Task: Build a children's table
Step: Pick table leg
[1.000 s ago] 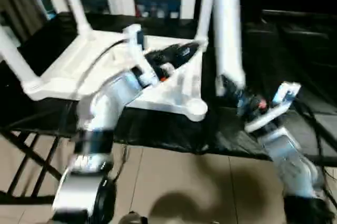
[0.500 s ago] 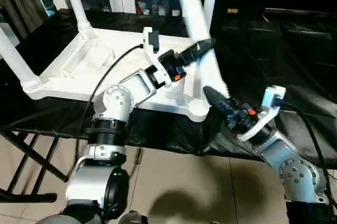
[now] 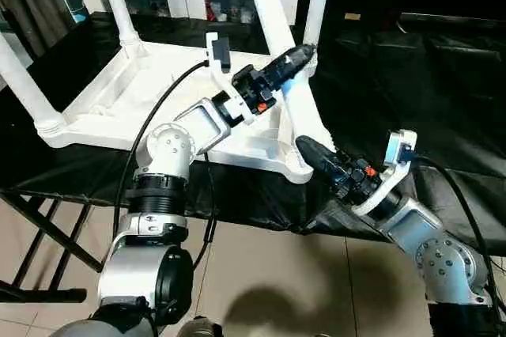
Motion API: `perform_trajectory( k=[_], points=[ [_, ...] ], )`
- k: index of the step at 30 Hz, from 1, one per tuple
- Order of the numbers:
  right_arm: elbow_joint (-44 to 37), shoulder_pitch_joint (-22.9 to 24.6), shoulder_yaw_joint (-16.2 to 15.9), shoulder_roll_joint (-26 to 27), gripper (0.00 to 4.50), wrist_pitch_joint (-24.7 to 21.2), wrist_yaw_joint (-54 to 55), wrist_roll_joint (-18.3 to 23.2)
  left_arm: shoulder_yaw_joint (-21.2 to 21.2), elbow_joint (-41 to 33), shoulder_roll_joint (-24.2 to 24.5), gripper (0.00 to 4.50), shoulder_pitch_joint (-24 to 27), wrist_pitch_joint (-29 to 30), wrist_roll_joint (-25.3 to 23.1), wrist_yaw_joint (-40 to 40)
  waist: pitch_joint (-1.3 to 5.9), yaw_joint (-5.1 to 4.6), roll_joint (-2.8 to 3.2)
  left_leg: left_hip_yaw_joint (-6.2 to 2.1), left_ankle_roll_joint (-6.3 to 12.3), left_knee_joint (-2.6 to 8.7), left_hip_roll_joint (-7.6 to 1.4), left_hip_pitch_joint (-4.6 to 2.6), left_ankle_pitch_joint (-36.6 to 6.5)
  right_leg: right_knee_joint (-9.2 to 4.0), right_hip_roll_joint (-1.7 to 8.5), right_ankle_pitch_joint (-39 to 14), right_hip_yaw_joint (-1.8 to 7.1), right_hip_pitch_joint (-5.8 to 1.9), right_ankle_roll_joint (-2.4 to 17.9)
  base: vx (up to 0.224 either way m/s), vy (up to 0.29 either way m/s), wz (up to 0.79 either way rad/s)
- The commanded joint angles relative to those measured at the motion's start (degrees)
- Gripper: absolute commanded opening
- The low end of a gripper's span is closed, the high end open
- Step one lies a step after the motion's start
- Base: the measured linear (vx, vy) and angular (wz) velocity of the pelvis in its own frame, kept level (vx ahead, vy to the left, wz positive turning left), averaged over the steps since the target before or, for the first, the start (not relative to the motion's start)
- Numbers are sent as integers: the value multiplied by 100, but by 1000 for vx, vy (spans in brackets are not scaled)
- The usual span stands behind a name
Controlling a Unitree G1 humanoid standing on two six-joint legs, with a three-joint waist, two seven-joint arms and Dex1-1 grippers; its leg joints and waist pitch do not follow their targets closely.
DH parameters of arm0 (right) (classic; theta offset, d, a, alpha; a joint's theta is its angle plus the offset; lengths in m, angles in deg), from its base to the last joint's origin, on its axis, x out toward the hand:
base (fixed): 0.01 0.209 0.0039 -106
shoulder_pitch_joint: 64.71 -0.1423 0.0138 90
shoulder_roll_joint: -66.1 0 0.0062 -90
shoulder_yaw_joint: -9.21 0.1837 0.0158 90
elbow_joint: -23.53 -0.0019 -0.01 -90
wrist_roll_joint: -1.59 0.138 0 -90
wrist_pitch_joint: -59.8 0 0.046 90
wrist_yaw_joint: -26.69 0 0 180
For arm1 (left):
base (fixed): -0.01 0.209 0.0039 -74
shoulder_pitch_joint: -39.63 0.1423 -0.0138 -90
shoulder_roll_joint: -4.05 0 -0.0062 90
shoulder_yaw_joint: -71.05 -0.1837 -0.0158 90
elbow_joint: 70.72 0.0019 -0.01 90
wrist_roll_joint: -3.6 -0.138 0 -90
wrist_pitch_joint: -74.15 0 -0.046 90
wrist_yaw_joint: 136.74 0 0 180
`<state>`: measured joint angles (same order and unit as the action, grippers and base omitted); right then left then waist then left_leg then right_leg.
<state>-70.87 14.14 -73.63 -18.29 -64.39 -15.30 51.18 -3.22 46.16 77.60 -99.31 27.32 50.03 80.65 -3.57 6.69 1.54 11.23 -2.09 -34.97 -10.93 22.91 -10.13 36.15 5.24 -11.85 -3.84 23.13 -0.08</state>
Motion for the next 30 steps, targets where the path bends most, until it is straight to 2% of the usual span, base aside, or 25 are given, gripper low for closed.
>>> perform_trajectory(
  k=[1,5,9,11,13,14,15,18,20,21,24,25,26,27,28,29,30],
  points=[
    [-7,-58,-13,-53,274,9,55,-67,7,37,-5,287,-168,-24,49,58,475,30,-118,-108,401,337,-167,-96,-256,-378,325,-37,227,-353,1326,0,0,0],
    [37,-63,-37,-82,274,7,30,-121,-52,96,62,251,-172,9,-19,39,478,34,-123,-111,410,337,-174,-102,-233,-368,326,8,227,-350,1333,0,0,0],
    [59,-71,-39,-80,274,22,22,-150,-36,108,56,235,-173,36,-23,20,479,36,-119,-110,412,336,-178,-104,-247,-365,331,8,227,-350,1350,0,0,0],
    [68,-83,-53,-103,274,52,21,-213,-46,133,62,209,-190,1,-75,10,479,34,-117,-108,417,333,-178,-107,-249,-366,330,18,227,-347,1364,0,0,0],
    [71,-98,-84,-132,274,97,53,-316,-57,129,64,204,-207,-37,-97,22,481,37,-125,-107,411,329,-177,-104,-232,-361,334,41,228,-350,1365,0,0,0],
    [76,-109,-95,-139,330,101,65,-350,-66,118,70,198,-217,-59,-101,36,480,33,-124,-108,408,332,-174,-102,-212,-361,327,45,225,-355,1360,0,0,0],
    [85,-126,-104,-155,344,90,55,-360,-102,95,95,196,-230,-72,-124,63,480,30,-137,-104,412,331,-175,-107,-221,-363,327,40,228,-352,1360,0,0,0],
    [88,-152,-103,-177,344,49,67,-349,-147,60,135,195,-248,-116,-180,60,481,31,-129,-106,402,331,-176,-114,-220,-365,325,-7,231,-347,1335,0,0,0],
    [97,-178,-98,-206,375,34,67,-359,-165,42,183,193,-269,-131,-205,90,480,32,-133,-104,414,327,-172,-106,-231,-361,329,12,231,-354,1347,0,0,0],
    [125,-225,-69,-243,382,35,71,-376,-213,31,249,192,-281,-193,-268,186,481,27,-167,-100,430,328,-172,-104,-209,-356,326,34,230,-359,1348,0,0,0],
    [168,-310,-13,-321,391,46,50,-396,-314,23,367,191,-293,-257,-371,368,482,13,-151,-105,427,330,-172,-106,-165,-356,315,-14,226,-356,1318,0,0,0],
    [200,-372,26,-372,419,34,38,-385,-398,23,433,191,-291,-312,-461,464,475,13,-165,-101,429,331,-171,-116,-181,-369,320,-48,232,-349,1312,0,0,0],
    [216,-416,48,-406,428,18,28,-375,-446,19,472,191,-286,-316,-497,529,483,15,-151,-96,422,325,-174,-121,-161,-352,315,-17,237,-344,1309,0,0,0],
    [294,-619,84,-550,428,-31,-15,-391,-725,-73,607,191,-230,-370,-656,853,485,10,-167,-99,430,327,-172,-123,-139,-348,315,3,234,-346,1317,0,0,0],
    [299,-632,86,-559,430,-37,-18,-390,-741,-78,614,191,-226,-372,-665,869,486,8,-165,-98,433,332,-173,-129,-140,-356,313,-33,233,-343,1317,0,0,0],
    [402,-849,120,-693,445,-146,-35,-382,-991,-155,714,191,-178,-429,-812,1107,483,4,-161,-91,409,330,-180,-132,-135,-348,312,-20,237,-338,1327,0,0,0],
    [403,-851,120,-694,445,-148,-35,-382,-993,-156,715,191,-178,-429,-814,1109,481,3,-163,-93,403,332,-180,-130,-132,-345,311,-26,237,-341,1332,0,0,0]
  ],
)
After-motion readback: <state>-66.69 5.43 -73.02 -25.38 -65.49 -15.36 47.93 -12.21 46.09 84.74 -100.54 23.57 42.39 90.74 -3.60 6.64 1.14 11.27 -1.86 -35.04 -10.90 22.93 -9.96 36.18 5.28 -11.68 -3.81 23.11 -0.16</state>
